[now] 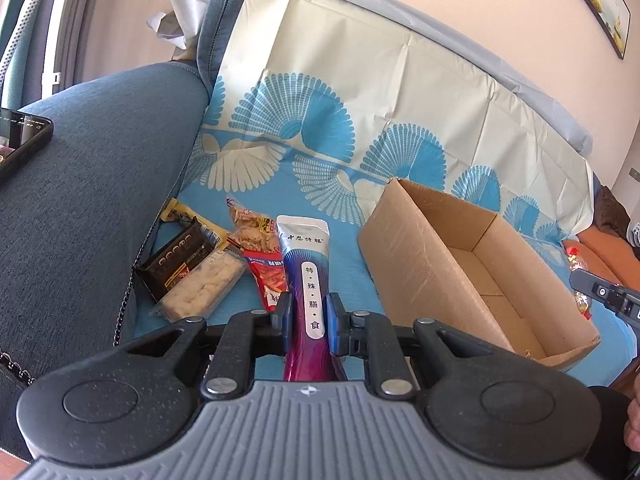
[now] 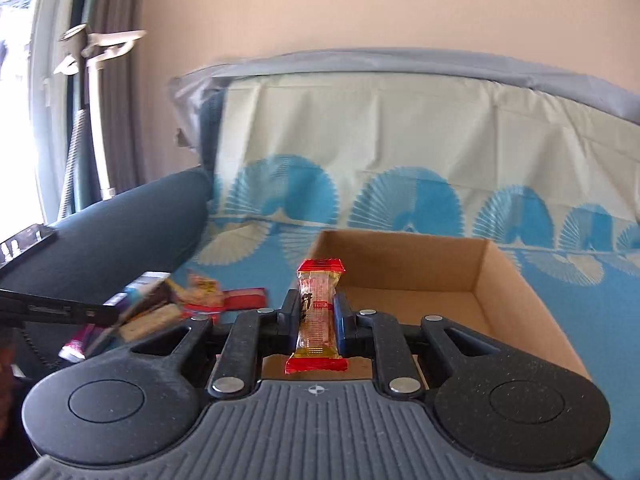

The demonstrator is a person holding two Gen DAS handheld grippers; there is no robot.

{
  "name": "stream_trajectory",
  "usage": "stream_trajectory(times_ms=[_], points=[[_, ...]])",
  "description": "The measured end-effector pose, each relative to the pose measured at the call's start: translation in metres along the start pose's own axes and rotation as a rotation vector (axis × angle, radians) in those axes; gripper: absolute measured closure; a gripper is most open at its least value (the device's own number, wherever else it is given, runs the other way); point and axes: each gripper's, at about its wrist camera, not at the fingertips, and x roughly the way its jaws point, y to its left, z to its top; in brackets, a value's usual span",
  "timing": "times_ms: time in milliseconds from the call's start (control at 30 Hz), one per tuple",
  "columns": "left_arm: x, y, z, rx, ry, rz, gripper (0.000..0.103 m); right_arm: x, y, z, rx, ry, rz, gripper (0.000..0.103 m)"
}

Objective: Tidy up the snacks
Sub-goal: 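Carry the red-wrapped bar over the box with the right tool while the left lifts the tube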

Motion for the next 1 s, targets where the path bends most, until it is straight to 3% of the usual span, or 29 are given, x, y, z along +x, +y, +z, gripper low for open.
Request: stream_trajectory(times_ms=[167,833,1000], points=[[0.001,-0.001,0.0,0.004,-0.003,0.008,0.084,0.001,-0.036,-0.004,0.117,-0.037,-0.032,0.085],[0.008,-0.032,-0.003,0.13,-0.025,0.117,0.084,0.006,-0.071,-0.008,0.122,-0.088,0.019,0.085],[0.006,-0.04,-0.003,0.121,-0.012,0.106,0.084,0.002,-0.07,-0.009,0.094,-0.103,0.022,0.085]])
